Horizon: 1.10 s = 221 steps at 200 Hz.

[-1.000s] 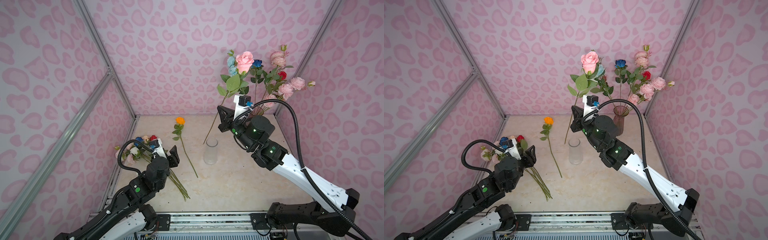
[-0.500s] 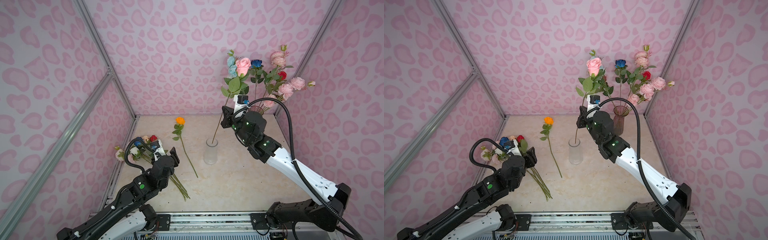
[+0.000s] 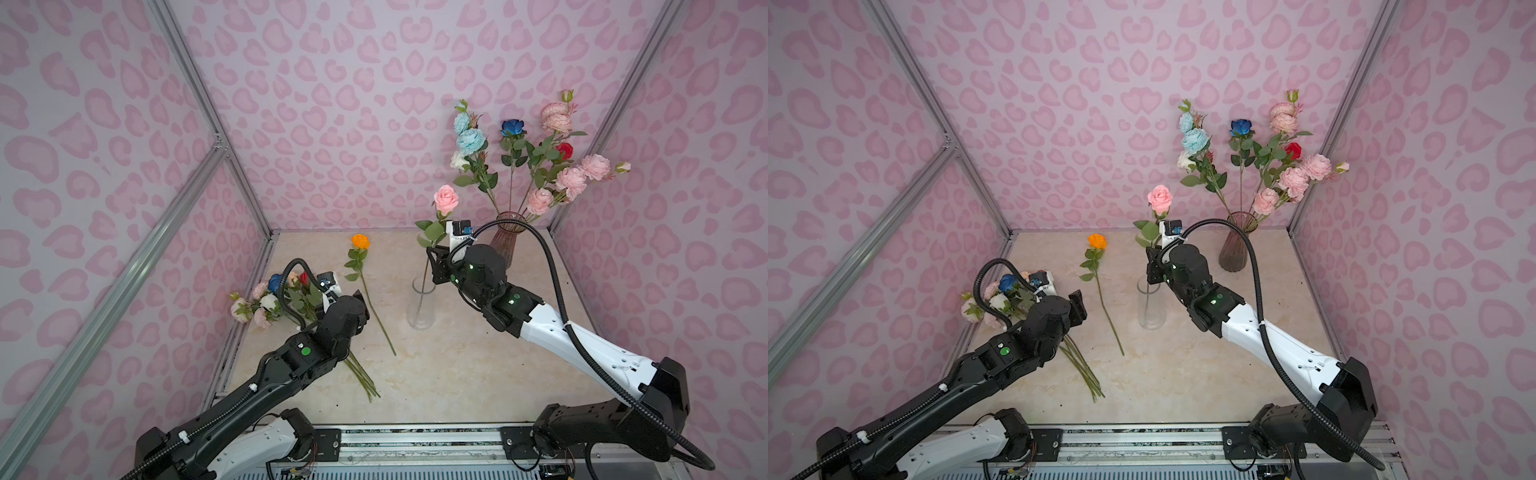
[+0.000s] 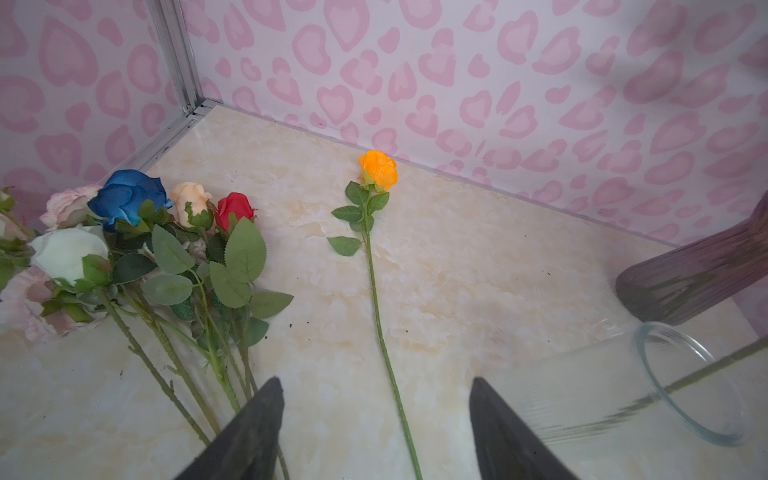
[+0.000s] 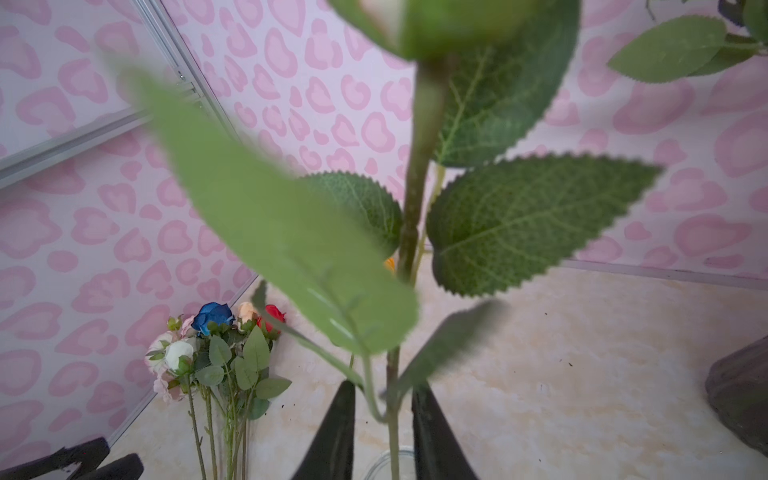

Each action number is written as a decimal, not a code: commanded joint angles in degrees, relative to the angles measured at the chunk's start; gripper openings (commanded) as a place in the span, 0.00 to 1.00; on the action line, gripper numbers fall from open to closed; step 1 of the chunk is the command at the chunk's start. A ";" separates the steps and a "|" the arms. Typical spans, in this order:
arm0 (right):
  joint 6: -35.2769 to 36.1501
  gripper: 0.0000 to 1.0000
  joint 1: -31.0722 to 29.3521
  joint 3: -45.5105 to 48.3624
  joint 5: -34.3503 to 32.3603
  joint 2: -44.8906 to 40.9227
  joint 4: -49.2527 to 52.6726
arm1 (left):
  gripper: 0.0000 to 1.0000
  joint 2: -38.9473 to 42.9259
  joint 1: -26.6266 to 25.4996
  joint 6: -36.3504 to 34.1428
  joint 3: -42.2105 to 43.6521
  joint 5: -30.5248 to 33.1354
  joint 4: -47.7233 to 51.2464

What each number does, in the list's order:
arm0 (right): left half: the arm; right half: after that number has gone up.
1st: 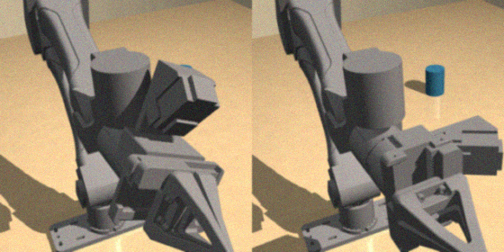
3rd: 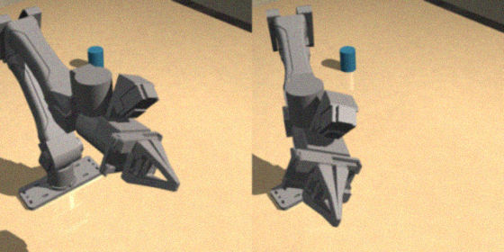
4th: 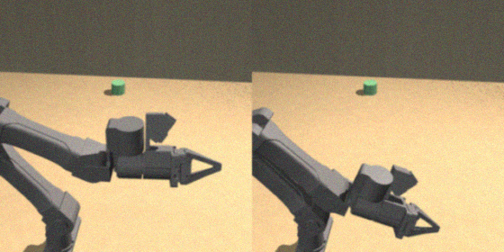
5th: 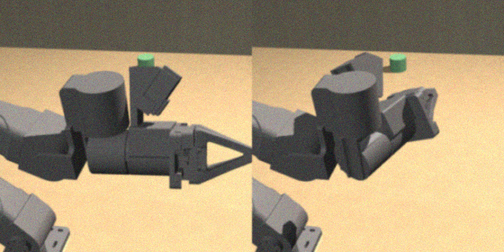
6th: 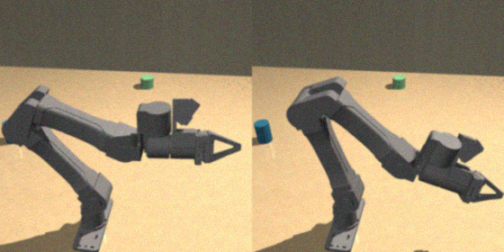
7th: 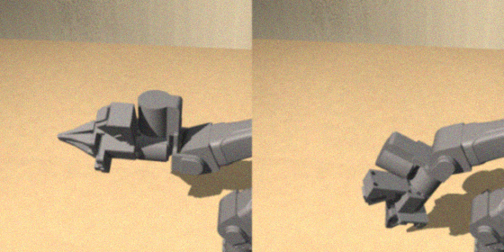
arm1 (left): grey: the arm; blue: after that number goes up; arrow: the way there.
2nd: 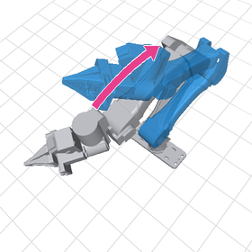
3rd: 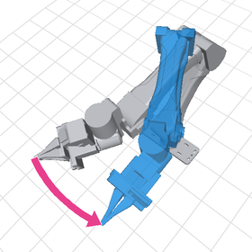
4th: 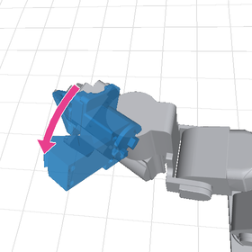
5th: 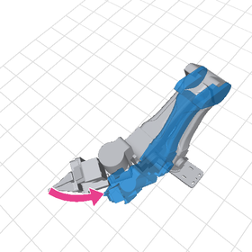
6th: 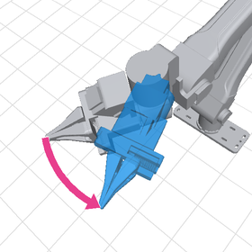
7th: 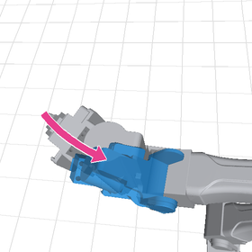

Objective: Arrange the flowers into the vase
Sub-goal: 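Lower the pink rose stem into the clear glass cylinder with the right gripper, then open the right gripper and withdraw while the left gripper grasps the orange rose stem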

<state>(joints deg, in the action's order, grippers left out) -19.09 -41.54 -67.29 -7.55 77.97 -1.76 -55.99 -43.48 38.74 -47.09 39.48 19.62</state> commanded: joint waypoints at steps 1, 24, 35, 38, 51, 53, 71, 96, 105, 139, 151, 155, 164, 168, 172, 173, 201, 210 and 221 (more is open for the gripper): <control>-0.75 0.29 -0.11 1.33 -0.47 -0.66 -1.00 | 0.72 -1.26 0.43 0.77 -1.07 -2.07 -1.30; -0.93 0.32 -0.30 1.72 -0.30 -1.80 -0.17 | 0.72 -2.21 0.98 0.40 -1.00 -2.63 -2.54; -0.48 0.33 -0.75 1.76 -0.61 -2.68 0.22 | 0.72 -2.92 1.25 -0.01 -1.05 -2.87 -3.37; -0.42 0.33 -0.88 1.80 -0.68 -2.87 0.40 | 0.72 -3.22 1.48 -0.13 -0.99 -2.96 -3.64; -0.16 0.35 -1.64 2.19 -1.27 -4.47 0.86 | 0.72 -4.89 2.49 0.12 -1.40 -3.46 -4.21; -0.09 0.35 -1.73 2.23 -1.38 -4.73 0.90 | 0.72 -5.31 2.76 0.29 -1.51 -3.56 -4.23; 0.45 0.38 -3.31 3.07 -2.91 -7.25 1.98 | 0.71 -8.96 5.45 1.11 -2.35 -6.24 -4.69; 2.03 0.46 -6.14 5.04 -5.45 -10.97 4.53 | 0.68 -16.70 9.69 1.64 -5.40 -10.46 -4.13; 0.87 0.47 -6.51 5.57 -5.08 -12.07 6.53 | 0.68 -20.11 11.56 2.21 -7.22 -13.58 -3.39; -0.97 0.45 -6.52 9.41 -3.04 -18.06 10.35 | 0.62 -32.57 16.63 3.28 -12.66 -24.78 -2.83; -2.33 0.46 -6.40 12.44 -6.83 -21.49 10.72 | 0.59 -36.28 17.27 2.51 -14.85 -26.74 -2.42; -3.15 0.47 -6.45 13.60 -7.88 -22.62 10.84 | 0.59 -37.58 17.37 2.19 -15.50 -27.19 -2.32; -2.75 0.49 -5.83 16.45 -7.90 -25.80 10.78 | 0.58 -40.04 17.62 1.73 -16.85 -28.23 -1.84; -2.83 0.49 -5.52 17.49 -7.17 -27.02 11.17 | 0.58 -40.99 17.72 1.70 -17.33 -28.68 -1.63; -3.15 0.49 -5.01 18.47 -6.15 -28.12 11.55 | 0.58 -41.88 17.83 1.52 -17.64 -29.52 -1.64; -3.23 0.49 -4.89 18.58 -5.89 -28.44 11.62 | 0.58 -42.12 17.87 1.43 -17.75 -29.80 -1.67; -6.73 0.46 -2.64 23.91 -2.78 -33.79 14.57 | 0.49 -48.95 18.74 1.91 -20.06 -35.05 -1.29; -7.32 0.44 -2.28 25.10 -2.64 -34.95 15.18 | 0.48 -50.63 18.79 2.30 -20.55 -35.31 -0.80; -7.90 0.42 -2.03 26.54 -2.56 -36.12 15.13 | 0.47 -52.39 18.79 2.16 -21.16 -35.65 -0.73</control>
<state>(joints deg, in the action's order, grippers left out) -24.05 -44.12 -43.09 -11.42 43.90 11.68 -105.21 -24.82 40.49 -66.74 7.40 17.56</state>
